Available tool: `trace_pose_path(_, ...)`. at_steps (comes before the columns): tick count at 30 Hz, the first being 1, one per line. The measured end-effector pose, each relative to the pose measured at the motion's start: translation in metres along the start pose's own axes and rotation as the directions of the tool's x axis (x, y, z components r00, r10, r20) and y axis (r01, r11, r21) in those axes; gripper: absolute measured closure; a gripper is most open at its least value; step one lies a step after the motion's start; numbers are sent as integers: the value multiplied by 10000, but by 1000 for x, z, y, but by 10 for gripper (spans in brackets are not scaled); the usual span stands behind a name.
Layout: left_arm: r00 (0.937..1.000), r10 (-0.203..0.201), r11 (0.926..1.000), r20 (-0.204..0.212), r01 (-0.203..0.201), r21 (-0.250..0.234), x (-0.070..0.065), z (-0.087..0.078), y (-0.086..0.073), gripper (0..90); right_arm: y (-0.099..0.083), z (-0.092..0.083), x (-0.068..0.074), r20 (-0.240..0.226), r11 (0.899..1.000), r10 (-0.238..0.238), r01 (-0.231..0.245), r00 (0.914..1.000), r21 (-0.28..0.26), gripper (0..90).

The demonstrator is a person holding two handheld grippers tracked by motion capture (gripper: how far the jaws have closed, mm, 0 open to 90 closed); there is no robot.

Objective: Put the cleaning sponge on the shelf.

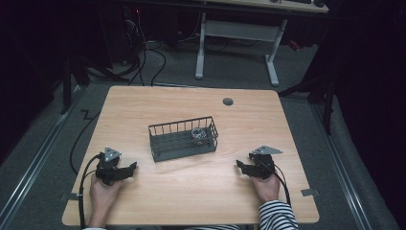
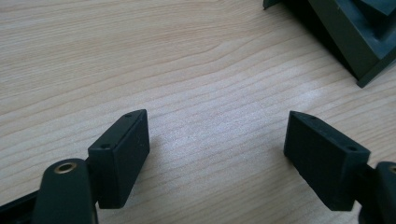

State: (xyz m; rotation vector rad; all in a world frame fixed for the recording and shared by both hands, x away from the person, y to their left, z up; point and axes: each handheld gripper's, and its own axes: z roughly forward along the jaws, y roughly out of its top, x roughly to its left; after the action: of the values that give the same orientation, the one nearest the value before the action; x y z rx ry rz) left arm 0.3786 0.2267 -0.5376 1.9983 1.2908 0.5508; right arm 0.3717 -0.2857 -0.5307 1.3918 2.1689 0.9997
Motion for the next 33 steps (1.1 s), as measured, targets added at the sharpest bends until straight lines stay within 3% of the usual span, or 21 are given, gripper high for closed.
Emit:
trace_pose_path(13, 10000, -2, 10000, 2, 2, 0, 0, 0, 0, 226, 0, 1, 7, 427, 9973, -709, 700, 9966, 215, 322)
trace_pose_path(33, 10000, 4, 10000, -7, -4, 2, 0, 0, 0, 226, -1, 1, 7, 420, 9972, -724, 716, 9965, 210, 321)
